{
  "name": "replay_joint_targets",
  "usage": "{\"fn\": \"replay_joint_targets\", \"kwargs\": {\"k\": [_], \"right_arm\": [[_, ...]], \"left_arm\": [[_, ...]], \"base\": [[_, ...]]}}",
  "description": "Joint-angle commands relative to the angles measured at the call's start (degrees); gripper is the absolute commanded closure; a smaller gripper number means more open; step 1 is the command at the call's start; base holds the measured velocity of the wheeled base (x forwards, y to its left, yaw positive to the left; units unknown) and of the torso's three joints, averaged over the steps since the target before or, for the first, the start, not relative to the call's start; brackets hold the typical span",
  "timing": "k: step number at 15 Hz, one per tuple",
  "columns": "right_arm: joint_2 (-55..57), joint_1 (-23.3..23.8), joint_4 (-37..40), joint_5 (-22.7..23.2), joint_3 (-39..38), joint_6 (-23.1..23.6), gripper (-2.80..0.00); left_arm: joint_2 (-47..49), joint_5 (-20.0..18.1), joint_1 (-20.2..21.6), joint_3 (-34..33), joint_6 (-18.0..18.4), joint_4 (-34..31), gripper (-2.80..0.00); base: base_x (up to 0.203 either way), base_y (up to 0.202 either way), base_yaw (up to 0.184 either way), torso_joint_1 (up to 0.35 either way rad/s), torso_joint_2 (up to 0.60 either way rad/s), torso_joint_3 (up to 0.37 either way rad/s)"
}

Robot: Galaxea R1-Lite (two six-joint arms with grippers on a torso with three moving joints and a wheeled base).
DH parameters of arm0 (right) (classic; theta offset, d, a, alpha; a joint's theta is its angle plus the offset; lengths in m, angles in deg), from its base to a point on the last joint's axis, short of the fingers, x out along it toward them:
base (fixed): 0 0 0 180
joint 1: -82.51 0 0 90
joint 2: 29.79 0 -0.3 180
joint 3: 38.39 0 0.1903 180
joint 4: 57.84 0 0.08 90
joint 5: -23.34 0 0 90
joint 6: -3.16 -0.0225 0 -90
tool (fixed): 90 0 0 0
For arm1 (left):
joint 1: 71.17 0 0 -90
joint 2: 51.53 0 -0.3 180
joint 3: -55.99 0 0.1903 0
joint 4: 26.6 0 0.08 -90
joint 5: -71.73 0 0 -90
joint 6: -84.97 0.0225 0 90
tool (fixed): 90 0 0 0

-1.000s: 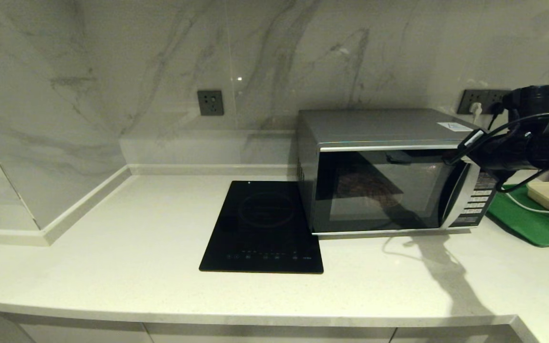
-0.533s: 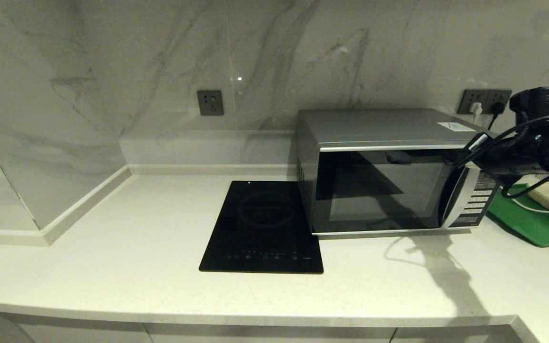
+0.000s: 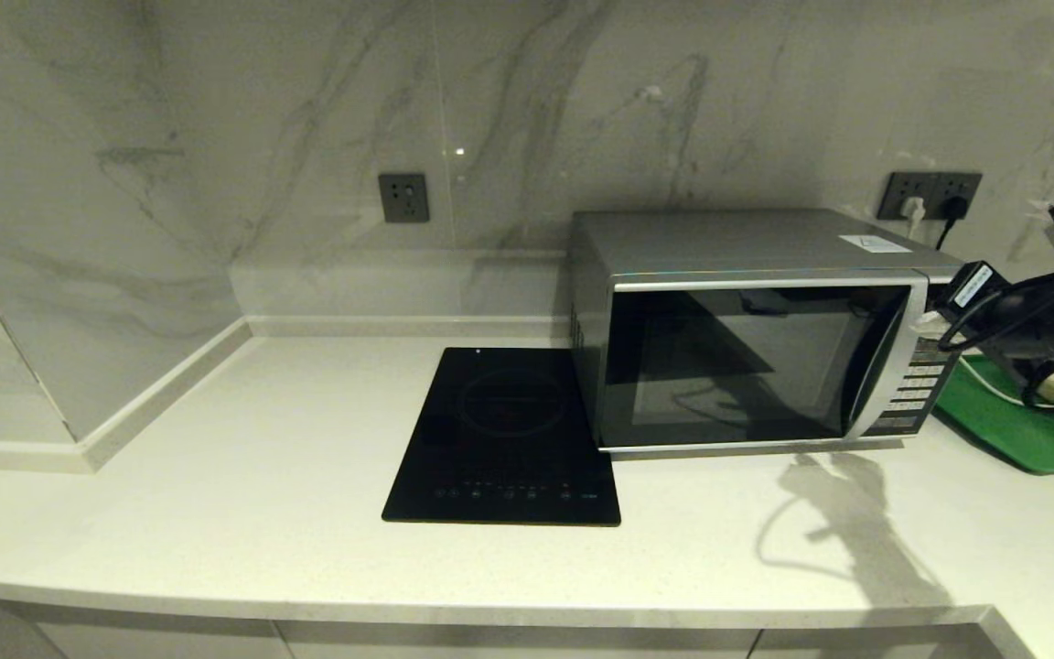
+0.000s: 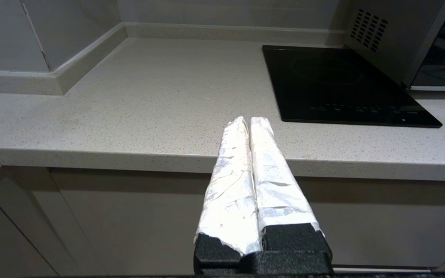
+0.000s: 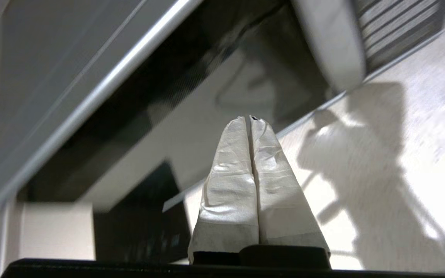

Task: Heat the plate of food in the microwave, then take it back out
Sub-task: Close the microwave oven

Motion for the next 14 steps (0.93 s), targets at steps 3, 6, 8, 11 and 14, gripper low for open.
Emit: {"fn": "replay_joint_targets", "kwargs": {"k": [3, 6, 8, 11, 14], "right_arm": [[-4.83, -0.21, 4.15, 2.0, -2.13, 2.85, 0.0], [-5.06, -1.93, 4.39, 2.0, -2.16, 4.26, 0.0], [-4.21, -5.36, 5.47, 1.81, -1.21, 7.59, 0.0], [0.33, -13.6, 9.57, 0.4, 5.1, 13.93, 0.0], [6.65, -21.92, 10.03, -5.33, 12.05, 14.6, 0.0]], "left_arm": [[-0.01, 0.02, 0.01, -0.01, -0.04, 0.05, 0.0], [0.0, 0.02, 0.06, -0.01, -0.04, 0.05, 0.0], [-0.04, 0.02, -0.02, -0.01, -0.04, 0.05, 0.0], [-0.09, 0.02, -0.02, -0.01, -0.04, 0.05, 0.0], [0.0, 0.02, 0.06, -0.01, -0.04, 0.05, 0.0]], "base": [[0.0, 0.0, 0.0, 0.0, 0.0, 0.0], [0.0, 0.0, 0.0, 0.0, 0.0, 0.0], [0.0, 0.0, 0.0, 0.0, 0.0, 0.0], [0.0, 0.0, 0.0, 0.0, 0.0, 0.0], [0.0, 0.0, 0.0, 0.0, 0.0, 0.0]]}}
